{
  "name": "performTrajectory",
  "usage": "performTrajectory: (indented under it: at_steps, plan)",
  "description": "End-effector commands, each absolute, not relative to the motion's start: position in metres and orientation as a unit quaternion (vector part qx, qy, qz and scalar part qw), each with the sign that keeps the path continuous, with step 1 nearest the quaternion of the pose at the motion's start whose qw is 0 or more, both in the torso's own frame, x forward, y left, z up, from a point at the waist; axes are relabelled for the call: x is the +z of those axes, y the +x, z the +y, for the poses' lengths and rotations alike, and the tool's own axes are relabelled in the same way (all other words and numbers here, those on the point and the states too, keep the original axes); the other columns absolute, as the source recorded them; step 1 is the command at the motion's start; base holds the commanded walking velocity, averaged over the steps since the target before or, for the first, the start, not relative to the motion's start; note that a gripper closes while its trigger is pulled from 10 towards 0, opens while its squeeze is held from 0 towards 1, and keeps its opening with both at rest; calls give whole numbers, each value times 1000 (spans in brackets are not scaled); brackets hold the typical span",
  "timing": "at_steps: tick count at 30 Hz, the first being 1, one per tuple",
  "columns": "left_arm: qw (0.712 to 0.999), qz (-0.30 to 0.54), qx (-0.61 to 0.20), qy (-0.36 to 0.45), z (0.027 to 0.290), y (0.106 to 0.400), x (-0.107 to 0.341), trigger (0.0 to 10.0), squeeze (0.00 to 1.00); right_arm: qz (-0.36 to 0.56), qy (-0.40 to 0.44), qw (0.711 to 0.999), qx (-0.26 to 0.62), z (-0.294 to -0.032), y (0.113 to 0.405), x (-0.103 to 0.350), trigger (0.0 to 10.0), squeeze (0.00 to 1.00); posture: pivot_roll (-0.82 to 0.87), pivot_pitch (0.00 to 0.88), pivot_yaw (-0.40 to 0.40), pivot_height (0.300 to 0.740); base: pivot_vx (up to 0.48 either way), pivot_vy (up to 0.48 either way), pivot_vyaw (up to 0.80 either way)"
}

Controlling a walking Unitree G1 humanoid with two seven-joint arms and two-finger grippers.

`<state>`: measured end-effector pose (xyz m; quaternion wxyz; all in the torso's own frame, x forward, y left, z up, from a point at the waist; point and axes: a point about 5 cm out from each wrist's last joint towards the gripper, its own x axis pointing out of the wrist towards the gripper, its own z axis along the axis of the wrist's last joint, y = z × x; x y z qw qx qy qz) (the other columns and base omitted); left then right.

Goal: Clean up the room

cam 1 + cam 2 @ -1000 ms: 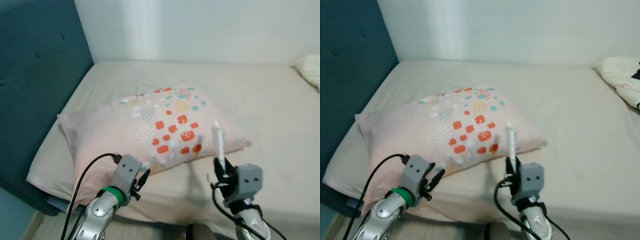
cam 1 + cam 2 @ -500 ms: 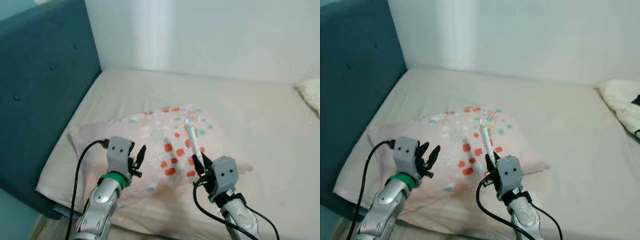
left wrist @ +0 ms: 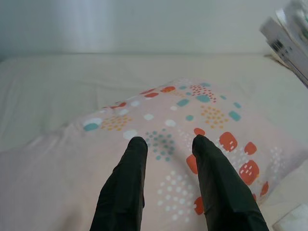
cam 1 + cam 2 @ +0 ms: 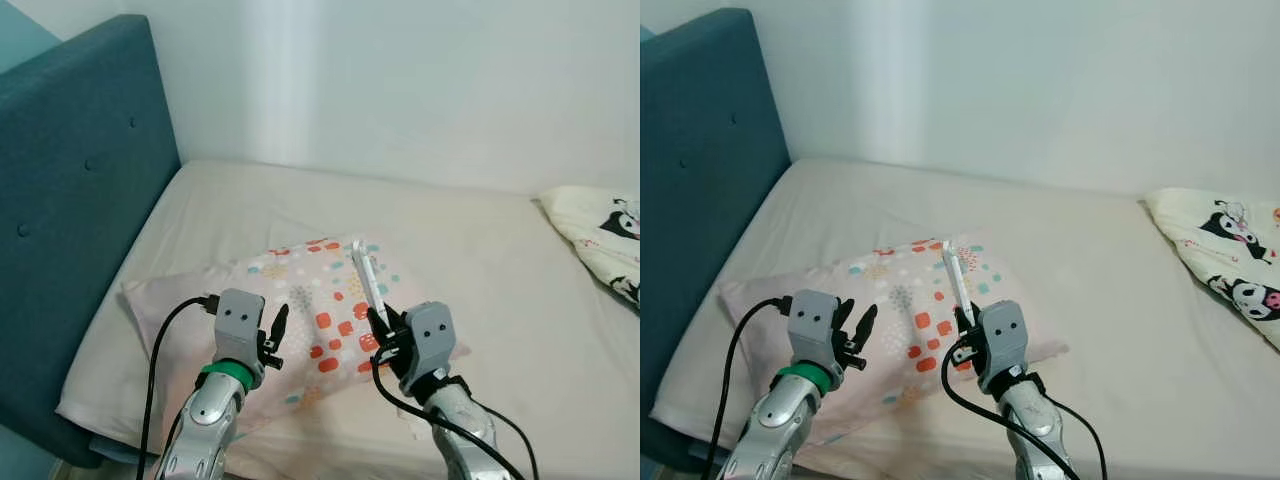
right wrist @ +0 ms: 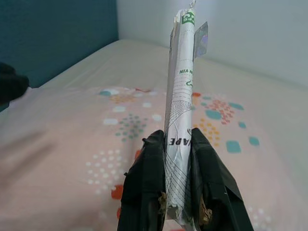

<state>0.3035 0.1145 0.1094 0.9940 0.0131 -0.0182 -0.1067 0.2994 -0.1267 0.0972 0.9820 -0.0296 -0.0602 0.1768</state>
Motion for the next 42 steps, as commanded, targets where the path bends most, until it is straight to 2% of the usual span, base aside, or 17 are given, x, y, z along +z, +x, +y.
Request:
performTrajectory:
  at_steps: [1, 8, 31, 42]
  plan:
    - [994, -1, -110, 16, 113, 301, 101, 10000, 0, -52, -19, 984, 167, -129, 299, 94, 10000, 0, -130, 38, -10, 731, 0, 0, 0]
    - [992, -1, -121, 21, 110, 301, 101, 10000, 0, -53, 4, 985, 164, -118, 301, 94, 10000, 0, -134, 40, 10, 731, 0, 0, 0]
    - [990, 19, -131, 40, 113, 304, 101, 10000, 0, -40, 27, 986, 159, -114, 297, 84, 10000, 0, -121, 41, 33, 731, 0, 0, 0]
    - [990, 14, -134, 44, 114, 305, 102, 10000, 0, -37, 29, 986, 159, -113, 296, 82, 10000, 0, -119, 45, 38, 731, 0, -409, 0]
